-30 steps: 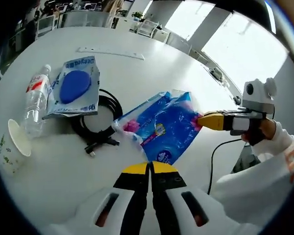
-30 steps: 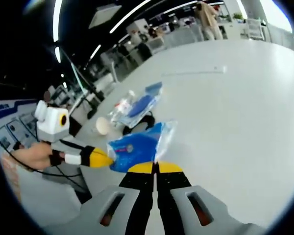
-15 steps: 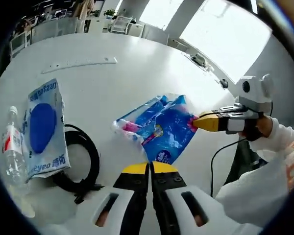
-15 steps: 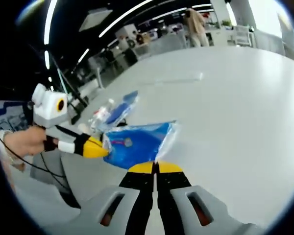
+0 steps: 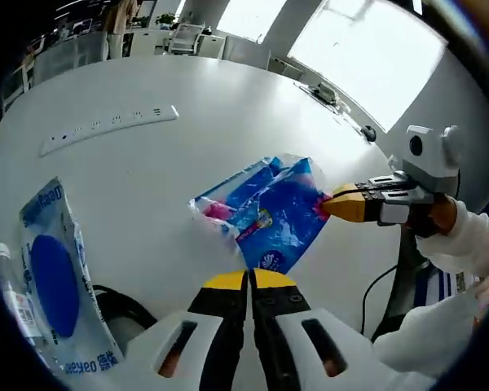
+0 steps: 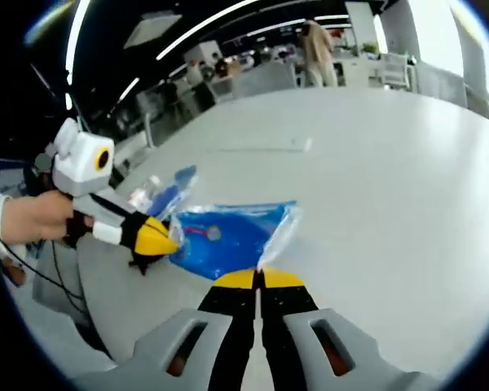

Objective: Arrange the tabletop items into an orderly group along one side of the table until the central work area is clear of visible clutter.

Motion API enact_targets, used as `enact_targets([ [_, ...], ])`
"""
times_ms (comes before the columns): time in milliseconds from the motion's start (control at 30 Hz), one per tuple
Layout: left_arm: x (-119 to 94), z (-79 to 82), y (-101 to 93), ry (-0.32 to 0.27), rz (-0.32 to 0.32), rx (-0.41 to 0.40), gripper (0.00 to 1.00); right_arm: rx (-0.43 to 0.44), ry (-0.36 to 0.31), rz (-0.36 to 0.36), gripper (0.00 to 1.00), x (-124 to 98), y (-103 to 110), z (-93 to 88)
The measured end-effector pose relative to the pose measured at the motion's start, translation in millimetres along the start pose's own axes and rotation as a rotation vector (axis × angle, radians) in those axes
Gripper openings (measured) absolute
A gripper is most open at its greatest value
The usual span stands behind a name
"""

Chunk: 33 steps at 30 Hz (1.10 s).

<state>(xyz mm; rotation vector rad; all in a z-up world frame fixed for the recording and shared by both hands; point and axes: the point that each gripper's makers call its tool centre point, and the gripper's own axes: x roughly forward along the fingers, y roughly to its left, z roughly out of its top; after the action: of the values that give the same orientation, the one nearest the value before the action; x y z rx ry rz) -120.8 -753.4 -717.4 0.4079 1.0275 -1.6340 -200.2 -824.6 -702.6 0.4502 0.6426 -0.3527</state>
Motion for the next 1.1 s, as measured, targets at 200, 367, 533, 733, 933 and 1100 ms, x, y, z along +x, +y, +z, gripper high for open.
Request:
enact_targets([
  [200,13,27.8,11.9,0.015,0.014,0.042,0.0,-0.019,-0.004,-0.026,0.0,12,-11,17.4],
  [367,20,47.5,30.0,0.017,0.046,0.056,0.0,-0.043,0.013,-0.036,0.0,28,-17,22.6],
  [533,26,58.0,42.5,0.012,0.058,0.025,0.0,-0.09,0.042,-0.059,0.0,46,-25,25.5],
  [733,39,57.7,51.3,0.031,0.074,0.034,0.0,-0.089,0.072,-0.068,0.0,62,-35,22.7],
  [933,49,49.4,57.1,0.059,0.08,0.009,0.0,-0.062,0.109,-0.075,0.0,72,-42,11.3],
  [1100,54,47.2,61.5,0.066,0.087,0.009,0.0,-0.021,0.116,-0.072,0.0,76,-44,5.8],
])
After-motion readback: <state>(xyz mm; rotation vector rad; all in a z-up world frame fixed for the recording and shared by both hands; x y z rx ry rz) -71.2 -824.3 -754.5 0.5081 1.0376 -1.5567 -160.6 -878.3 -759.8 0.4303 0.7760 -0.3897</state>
